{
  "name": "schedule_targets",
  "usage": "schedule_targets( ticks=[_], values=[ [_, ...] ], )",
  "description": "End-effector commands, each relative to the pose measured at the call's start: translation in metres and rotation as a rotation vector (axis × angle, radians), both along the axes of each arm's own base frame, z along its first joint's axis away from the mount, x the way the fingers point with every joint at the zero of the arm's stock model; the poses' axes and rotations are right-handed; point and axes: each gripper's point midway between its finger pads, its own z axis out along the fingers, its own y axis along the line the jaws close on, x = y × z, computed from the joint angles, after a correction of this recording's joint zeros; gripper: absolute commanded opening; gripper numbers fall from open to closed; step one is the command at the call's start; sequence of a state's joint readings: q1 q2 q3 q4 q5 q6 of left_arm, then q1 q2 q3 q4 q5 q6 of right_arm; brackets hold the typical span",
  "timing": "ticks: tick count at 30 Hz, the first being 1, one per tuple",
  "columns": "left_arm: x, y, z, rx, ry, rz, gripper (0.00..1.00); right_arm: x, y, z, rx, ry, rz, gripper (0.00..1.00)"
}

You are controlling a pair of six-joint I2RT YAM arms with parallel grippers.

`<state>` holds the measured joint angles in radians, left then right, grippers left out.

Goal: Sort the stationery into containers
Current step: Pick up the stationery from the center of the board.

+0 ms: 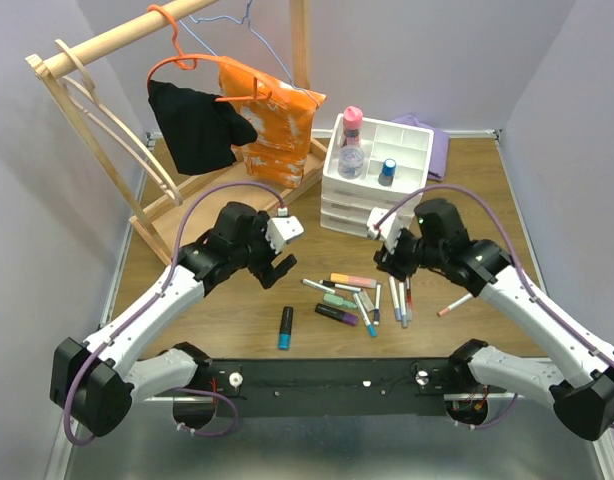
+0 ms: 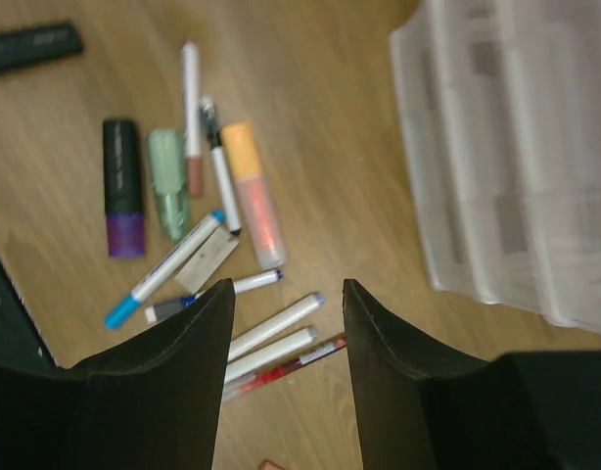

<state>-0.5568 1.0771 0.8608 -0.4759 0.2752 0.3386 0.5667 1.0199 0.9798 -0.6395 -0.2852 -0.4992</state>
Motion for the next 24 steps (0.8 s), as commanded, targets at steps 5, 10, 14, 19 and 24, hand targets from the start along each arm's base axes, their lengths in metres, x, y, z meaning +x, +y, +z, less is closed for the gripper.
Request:
schedule_targets(
  ticks=[5,10,14,19,24],
  values=[
    [-0.021,0.014,-0.027,0.088,0.048,-0.062,0.97,-0.040,0.000,-0.069,-0.230,0.094,0.193,0.52],
    [-0.007,0.021,-0.022,0.066,0.026,0.019,0.98,-0.036,0.010,-0.088,-0.196,0.260,-0.014,0.52],
    [0.006,0.027,-0.010,0.038,-0.003,0.082,0.98,-0.026,0.033,-0.087,-0.126,0.312,-0.162,0.48],
    [0.016,0.038,0.002,0.012,-0.035,0.142,0.98,-0.030,0.032,-0.102,-0.129,0.426,-0.304,0.51],
    [0.021,0.049,0.011,-0.001,-0.067,0.187,0.98,-0.028,0.028,-0.117,-0.161,0.455,-0.394,0.53]
  ],
)
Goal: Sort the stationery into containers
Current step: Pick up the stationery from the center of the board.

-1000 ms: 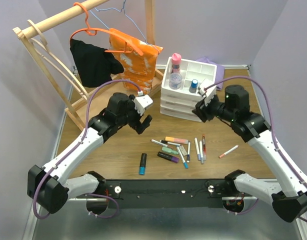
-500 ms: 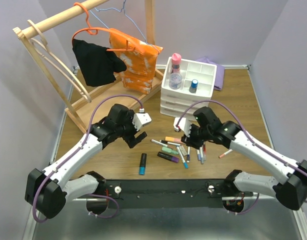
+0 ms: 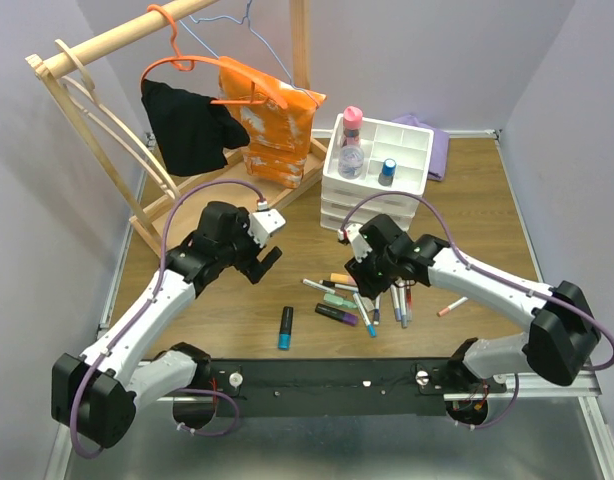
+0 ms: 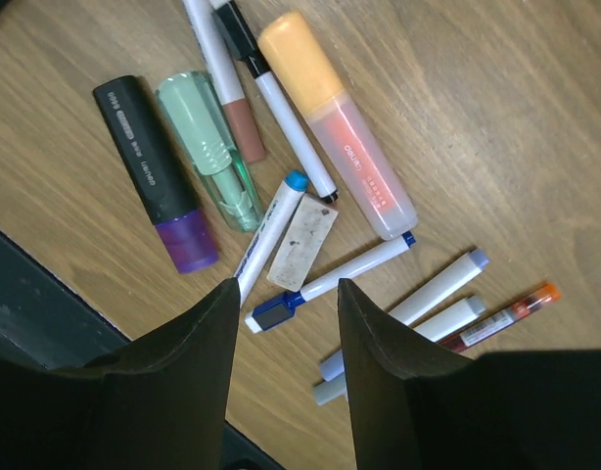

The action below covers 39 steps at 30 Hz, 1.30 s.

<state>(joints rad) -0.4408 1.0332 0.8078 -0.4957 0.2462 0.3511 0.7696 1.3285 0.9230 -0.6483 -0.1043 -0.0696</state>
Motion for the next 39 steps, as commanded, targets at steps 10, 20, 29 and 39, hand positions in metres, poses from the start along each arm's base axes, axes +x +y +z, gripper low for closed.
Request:
schedule_targets(
  ticks=[10,20,29,39],
  values=[
    [0.014,0.019,0.039,-0.079,-0.122,0.115,0.98,0.011,-0.010,-0.034,-0.145,0.069,-0.181,0.50],
    [0.015,0.020,0.041,-0.094,-0.140,0.122,0.99,0.007,-0.014,-0.057,-0.206,0.118,-0.171,0.46],
    [0.019,0.018,0.040,-0.107,-0.149,0.124,0.99,-0.003,-0.008,-0.067,-0.226,0.150,-0.131,0.46],
    [0.021,0.019,0.040,-0.117,-0.147,0.139,0.99,-0.010,-0.005,-0.078,-0.213,0.188,-0.129,0.41]
  ],
)
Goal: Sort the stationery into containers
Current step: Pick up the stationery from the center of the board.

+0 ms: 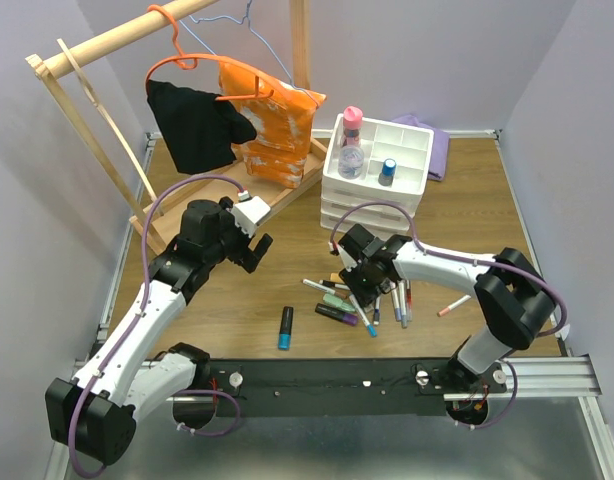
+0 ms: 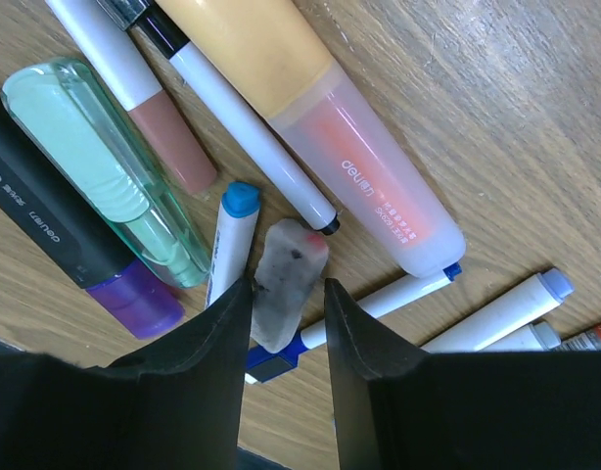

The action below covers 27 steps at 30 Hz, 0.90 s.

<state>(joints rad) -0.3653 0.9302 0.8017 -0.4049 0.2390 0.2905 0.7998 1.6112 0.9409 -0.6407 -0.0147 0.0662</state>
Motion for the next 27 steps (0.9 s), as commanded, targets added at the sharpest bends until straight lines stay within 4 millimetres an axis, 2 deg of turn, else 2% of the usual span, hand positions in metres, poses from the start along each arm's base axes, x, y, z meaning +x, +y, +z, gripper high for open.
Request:
schedule_targets(
  ticks=[1,5,6,7,12,19,23,24,26,27],
  values=[
    [0.003,0.002,-0.002,-0.013,-0.002,0.021,0.99,-0.005,0.003,-0.006,0.001,0.025,-0.001,0.40],
    [0.004,-0.001,-0.001,-0.027,-0.002,0.018,0.98,-0.006,0.004,-0.005,0.009,0.026,0.004,0.24],
    [0.005,-0.001,0.001,-0.031,-0.003,0.020,0.98,-0.004,0.004,-0.002,0.015,0.014,0.006,0.07],
    [0.005,-0.001,0.002,-0.032,-0.005,0.016,0.98,-0.002,0.003,0.001,0.010,-0.002,0.004,0.01],
    [0.006,0.000,0.008,-0.023,-0.017,0.012,0.98,0.010,0.000,0.034,0.033,-0.106,0.038,0.01],
    [0.007,-0.006,0.024,-0.030,-0.036,-0.027,0.98,0.023,0.010,0.098,0.124,-0.244,0.158,0.00],
    [0.008,-0.010,0.033,-0.042,-0.044,-0.049,0.98,0.033,0.030,0.149,0.227,-0.338,0.263,0.00],
    [0.010,-0.010,0.035,-0.044,-0.052,-0.047,0.98,0.041,0.038,0.174,0.266,-0.390,0.275,0.00],
    [0.014,-0.011,0.036,-0.045,-0.051,-0.038,0.98,0.057,0.042,0.207,0.323,-0.466,0.262,0.00],
    [0.017,-0.011,0.040,-0.047,-0.060,-0.033,0.98,0.068,0.045,0.236,0.378,-0.525,0.232,0.01]
  ],
)
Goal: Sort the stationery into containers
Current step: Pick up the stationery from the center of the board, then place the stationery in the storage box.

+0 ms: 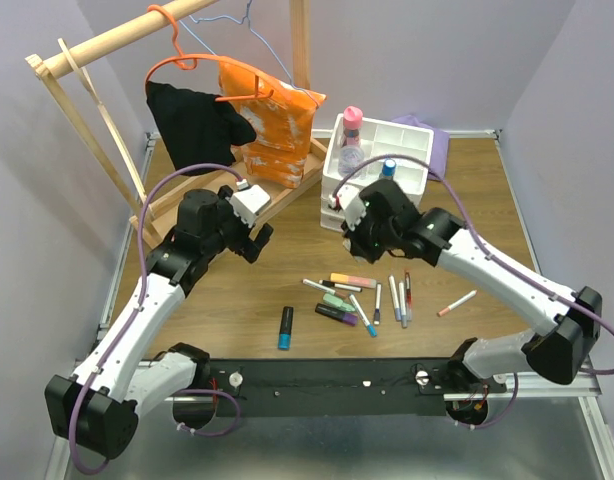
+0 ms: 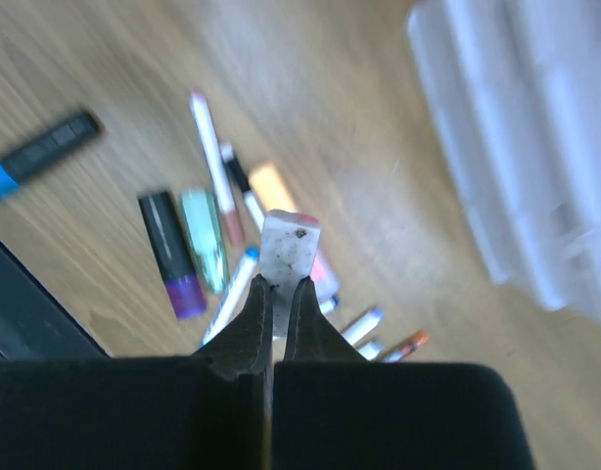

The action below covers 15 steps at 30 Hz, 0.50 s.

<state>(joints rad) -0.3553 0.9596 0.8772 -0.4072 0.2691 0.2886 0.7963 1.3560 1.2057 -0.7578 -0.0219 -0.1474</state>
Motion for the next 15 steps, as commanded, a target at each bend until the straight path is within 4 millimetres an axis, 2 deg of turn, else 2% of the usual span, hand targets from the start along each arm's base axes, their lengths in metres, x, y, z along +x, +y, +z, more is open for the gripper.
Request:
schedule_targets(
  ticks=[1,4,7,11,15],
  values=[
    [0.009,-0.006,0.017,-0.018,-0.027,-0.017,0.98,0.040,0.004,0.101,0.201,-0.199,0.001,0.01],
    [0.015,-0.009,0.021,-0.017,-0.029,-0.023,0.98,0.053,0.002,0.160,0.306,-0.358,0.002,0.00],
    [0.022,-0.012,0.023,-0.022,-0.030,-0.026,0.98,0.068,-0.012,0.187,0.293,-0.454,-0.066,0.01],
    [0.030,-0.016,0.028,-0.042,-0.029,-0.024,0.97,0.098,-0.053,0.192,0.191,-0.577,-0.229,0.01],
    [0.035,-0.019,0.035,-0.047,-0.031,-0.025,0.97,0.113,-0.076,0.186,0.162,-0.589,-0.306,0.01]
  ],
)
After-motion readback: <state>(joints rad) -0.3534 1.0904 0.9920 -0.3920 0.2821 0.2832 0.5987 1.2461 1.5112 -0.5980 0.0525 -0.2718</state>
